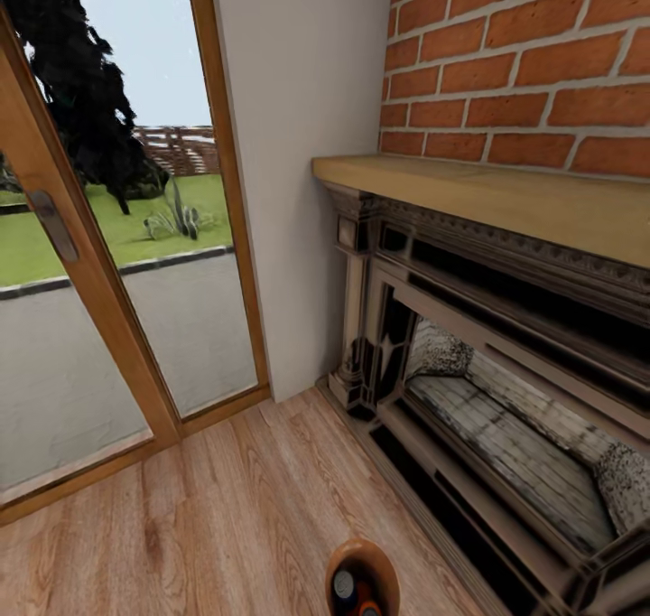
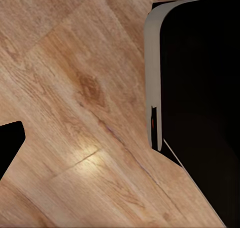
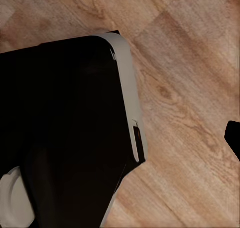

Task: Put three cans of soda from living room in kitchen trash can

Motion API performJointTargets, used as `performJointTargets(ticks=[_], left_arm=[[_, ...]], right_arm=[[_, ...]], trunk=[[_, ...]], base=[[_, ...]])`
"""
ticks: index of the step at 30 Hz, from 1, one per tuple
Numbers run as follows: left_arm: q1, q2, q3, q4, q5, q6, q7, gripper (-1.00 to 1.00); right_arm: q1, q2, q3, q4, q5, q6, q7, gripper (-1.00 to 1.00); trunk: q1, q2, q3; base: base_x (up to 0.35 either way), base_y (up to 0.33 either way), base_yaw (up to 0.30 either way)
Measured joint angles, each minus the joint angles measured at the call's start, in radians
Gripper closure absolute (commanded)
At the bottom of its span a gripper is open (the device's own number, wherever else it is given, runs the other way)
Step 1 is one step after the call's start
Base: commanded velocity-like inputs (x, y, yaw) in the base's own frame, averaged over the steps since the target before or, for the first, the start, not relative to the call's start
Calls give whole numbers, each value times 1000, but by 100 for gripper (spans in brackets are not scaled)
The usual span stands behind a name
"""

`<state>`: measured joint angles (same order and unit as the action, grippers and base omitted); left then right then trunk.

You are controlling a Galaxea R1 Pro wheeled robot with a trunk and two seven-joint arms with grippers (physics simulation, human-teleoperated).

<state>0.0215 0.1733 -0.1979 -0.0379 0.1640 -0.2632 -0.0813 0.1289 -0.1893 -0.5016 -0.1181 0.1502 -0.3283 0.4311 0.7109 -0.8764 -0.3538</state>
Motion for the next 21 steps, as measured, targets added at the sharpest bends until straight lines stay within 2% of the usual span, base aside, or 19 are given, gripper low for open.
performJointTargets(ticks=[6, 12, 21], left_arm=[[0, -3, 0, -2, 2, -8, 1, -100], [0, -4, 1, 0, 1, -71, 10, -100], [0, -4, 4, 0, 3, -108, 41, -100]], right_arm=[[0, 1, 0, 0, 0, 0, 0, -100], [0, 2, 0, 7, 3, 0, -2, -100], [0, 1, 1, 54, 4, 0, -14, -100]], trunk=[[-23, 42, 19], [-46, 84, 38], [-81, 147, 66]], base=[[0, 0, 0], [0, 0, 0], [0, 0, 0]])
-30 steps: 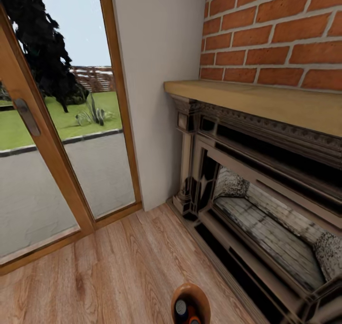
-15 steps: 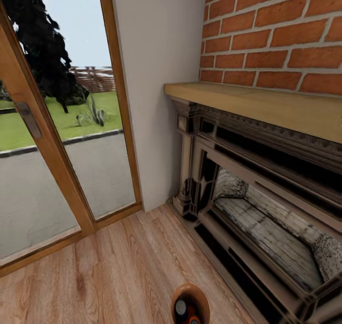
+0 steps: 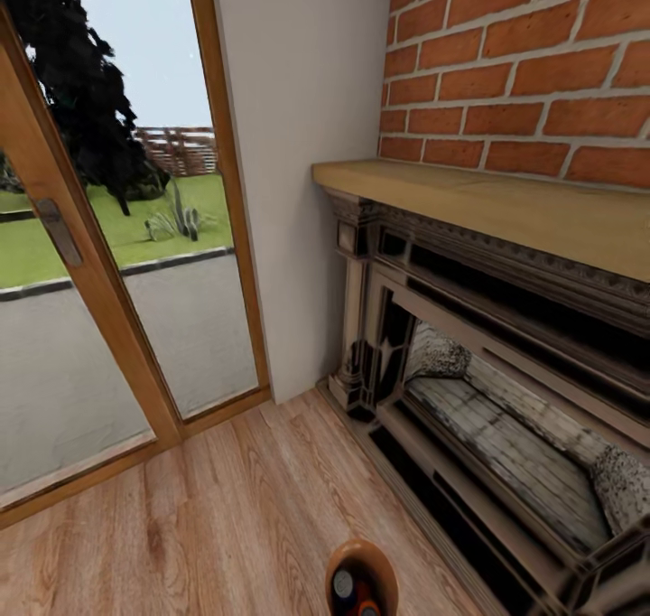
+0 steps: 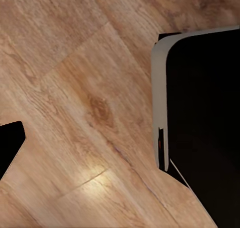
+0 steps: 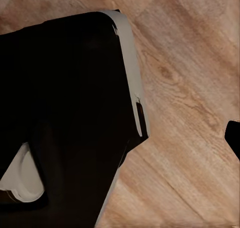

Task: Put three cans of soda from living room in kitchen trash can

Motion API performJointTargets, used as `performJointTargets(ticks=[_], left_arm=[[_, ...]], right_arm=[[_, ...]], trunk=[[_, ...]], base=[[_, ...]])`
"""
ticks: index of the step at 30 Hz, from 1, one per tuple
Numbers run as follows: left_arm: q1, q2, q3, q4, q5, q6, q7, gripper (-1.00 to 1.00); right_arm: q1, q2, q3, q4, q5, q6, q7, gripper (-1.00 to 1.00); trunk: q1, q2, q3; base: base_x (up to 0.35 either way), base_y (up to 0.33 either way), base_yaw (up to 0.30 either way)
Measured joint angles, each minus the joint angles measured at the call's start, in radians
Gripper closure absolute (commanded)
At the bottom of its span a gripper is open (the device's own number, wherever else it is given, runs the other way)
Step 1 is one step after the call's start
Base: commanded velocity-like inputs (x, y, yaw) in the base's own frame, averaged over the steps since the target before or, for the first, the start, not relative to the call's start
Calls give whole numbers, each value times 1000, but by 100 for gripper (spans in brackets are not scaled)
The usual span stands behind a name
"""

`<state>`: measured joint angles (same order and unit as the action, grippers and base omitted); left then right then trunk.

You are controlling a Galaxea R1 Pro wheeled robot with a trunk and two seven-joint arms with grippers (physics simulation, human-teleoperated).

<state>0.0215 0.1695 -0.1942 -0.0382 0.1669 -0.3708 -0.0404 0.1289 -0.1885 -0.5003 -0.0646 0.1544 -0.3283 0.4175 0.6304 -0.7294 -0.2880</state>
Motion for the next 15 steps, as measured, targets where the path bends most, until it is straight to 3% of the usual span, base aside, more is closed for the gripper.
performJointTargets(ticks=[7, 12, 15], left_arm=[[-1, 3, 29, -1, 7, -20, 37, -100], [-3, 7, 92, -1, 13, -36, 69, -100], [-4, 8, 107, -2, 14, -39, 76, -100]], right_arm=[[0, 1, 5, 29, 5, 0, -31, -100], [0, 0, 22, 37, 29, 0, -66, -100], [0, 0, 26, 39, 34, 0, -77, -100]], trunk=[[-27, 49, 22], [-46, 84, 38], [-58, 105, 47]], base=[[0, 0, 0], [0, 0, 0], [0, 0, 0]])
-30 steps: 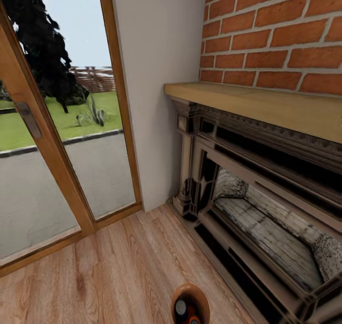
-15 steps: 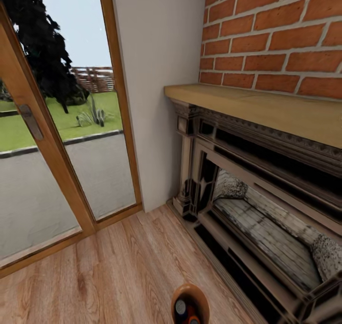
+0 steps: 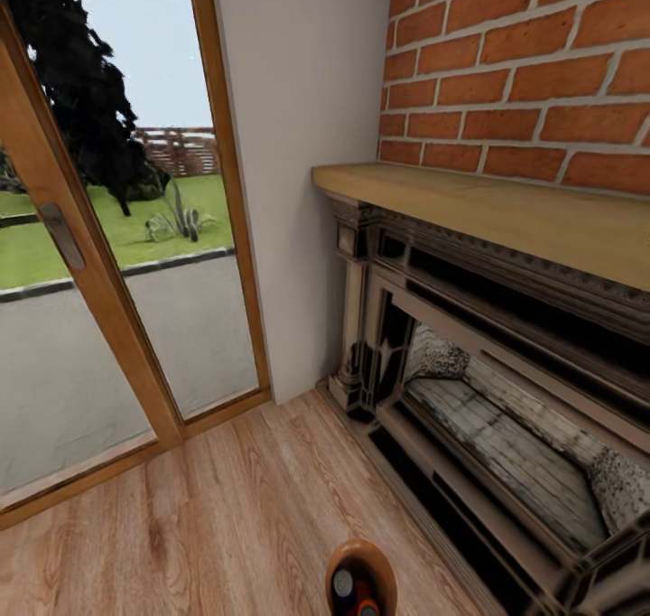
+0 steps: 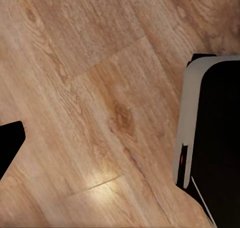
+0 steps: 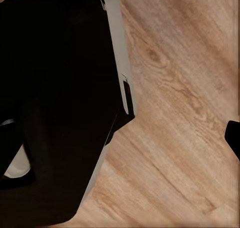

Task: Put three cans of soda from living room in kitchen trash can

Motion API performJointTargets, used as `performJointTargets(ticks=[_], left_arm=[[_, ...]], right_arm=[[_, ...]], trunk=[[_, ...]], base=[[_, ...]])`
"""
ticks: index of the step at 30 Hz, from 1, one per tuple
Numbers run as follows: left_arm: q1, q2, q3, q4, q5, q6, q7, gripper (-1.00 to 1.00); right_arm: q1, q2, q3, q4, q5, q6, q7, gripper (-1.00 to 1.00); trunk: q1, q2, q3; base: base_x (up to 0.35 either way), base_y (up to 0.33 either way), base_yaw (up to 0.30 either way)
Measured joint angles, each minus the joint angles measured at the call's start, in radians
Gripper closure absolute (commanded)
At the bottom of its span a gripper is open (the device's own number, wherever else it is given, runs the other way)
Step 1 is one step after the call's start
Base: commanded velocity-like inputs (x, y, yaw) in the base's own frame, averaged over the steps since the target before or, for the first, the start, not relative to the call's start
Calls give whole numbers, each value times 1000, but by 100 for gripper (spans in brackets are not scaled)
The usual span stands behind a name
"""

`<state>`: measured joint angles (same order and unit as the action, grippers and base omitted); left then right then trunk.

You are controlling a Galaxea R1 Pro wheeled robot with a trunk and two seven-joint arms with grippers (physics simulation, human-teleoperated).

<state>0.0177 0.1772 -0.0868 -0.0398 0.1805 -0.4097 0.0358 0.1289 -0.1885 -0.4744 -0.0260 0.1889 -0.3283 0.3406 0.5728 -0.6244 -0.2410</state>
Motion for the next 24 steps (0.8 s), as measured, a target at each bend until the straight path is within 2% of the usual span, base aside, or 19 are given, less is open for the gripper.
performJointTargets(ticks=[7, 14, 16, 17, 24], left_arm=[[-1, 0, 11, 0, -3, -1, 5, -100], [-1, -2, 4, 7, -13, 20, -16, -100], [-1, -4, 2, 8, -14, 60, -50, -100], [-1, -4, 0, 8, -14, 98, -91, -100], [-1, -6, 0, 7, -14, 114, -110, -100]], right_arm=[[0, 0, 3, -2, 4, 0, -8, -100], [0, 0, 1, -12, 2, 0, -11, -100], [0, 0, 1, -13, 1, 0, -11, -100], [0, -1, -3, -14, 0, 0, -11, -100], [0, -3, -8, -14, -2, 0, -11, -100]], trunk=[[-27, 49, 22], [-54, 98, 44], [-61, 112, 50], [-65, 119, 53], [-92, 168, 75]], base=[[0, 0, 0], [0, 0, 0], [0, 0, 0], [0, 0, 0], [0, 0, 0]])
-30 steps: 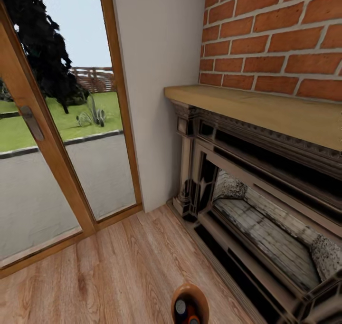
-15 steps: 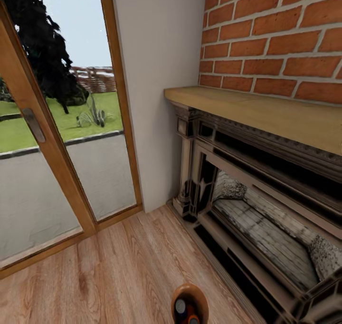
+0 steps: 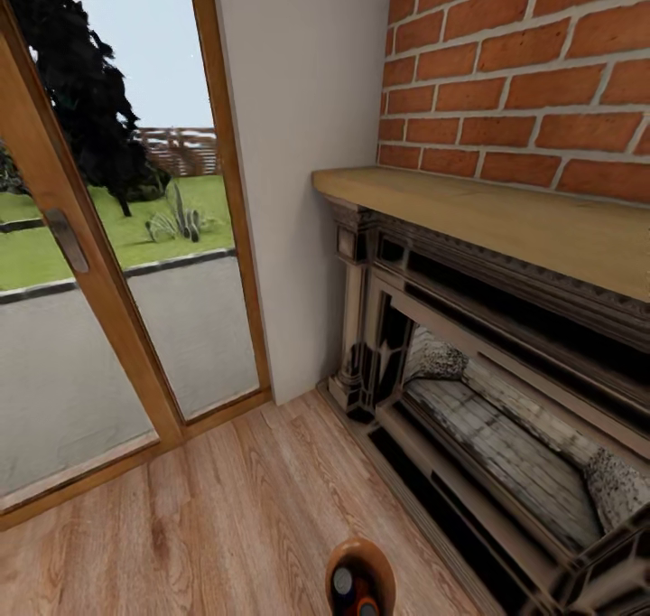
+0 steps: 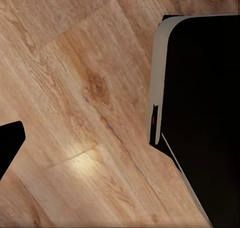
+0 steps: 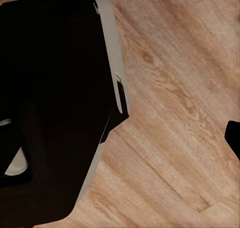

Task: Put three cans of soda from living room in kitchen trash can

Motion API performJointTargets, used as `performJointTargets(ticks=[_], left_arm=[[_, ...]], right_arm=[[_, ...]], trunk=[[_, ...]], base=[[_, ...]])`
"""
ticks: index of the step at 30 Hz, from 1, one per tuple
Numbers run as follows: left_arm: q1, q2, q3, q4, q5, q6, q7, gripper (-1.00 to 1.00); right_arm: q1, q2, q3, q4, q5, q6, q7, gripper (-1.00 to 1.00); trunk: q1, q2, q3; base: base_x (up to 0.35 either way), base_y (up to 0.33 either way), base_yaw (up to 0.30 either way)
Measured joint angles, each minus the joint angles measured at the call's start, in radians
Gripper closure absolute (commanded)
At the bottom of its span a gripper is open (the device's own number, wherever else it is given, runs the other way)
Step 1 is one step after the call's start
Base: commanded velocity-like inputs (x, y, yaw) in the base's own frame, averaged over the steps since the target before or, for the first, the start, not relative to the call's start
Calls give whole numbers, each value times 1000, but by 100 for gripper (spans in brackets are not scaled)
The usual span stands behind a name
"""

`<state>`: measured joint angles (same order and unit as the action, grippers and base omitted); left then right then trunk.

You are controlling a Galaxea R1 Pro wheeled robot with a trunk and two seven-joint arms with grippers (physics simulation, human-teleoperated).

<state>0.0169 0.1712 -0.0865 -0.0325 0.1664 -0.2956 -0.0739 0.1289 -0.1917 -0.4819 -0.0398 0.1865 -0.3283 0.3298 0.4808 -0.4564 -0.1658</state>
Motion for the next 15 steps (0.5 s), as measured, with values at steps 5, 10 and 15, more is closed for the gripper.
performJointTargets(ticks=[5, 10, 15], left_arm=[[0, -2, 1, -3, 0, 1, -6, -100], [0, -2, 2, -6, 1, 0, -7, -100], [0, -2, 2, -7, 2, -3, -7, -100]], right_arm=[[0, 1, -1, -2, -2, 0, 0, -100], [0, 1, -1, -3, -2, 0, 0, -100], [0, 3, -1, -4, -2, 0, 0, -100]], trunk=[[-19, 35, 16], [-31, 56, 25], [-31, 56, 25]], base=[[0, 0, 0], [0, 0, 0], [0, 0, 0]])
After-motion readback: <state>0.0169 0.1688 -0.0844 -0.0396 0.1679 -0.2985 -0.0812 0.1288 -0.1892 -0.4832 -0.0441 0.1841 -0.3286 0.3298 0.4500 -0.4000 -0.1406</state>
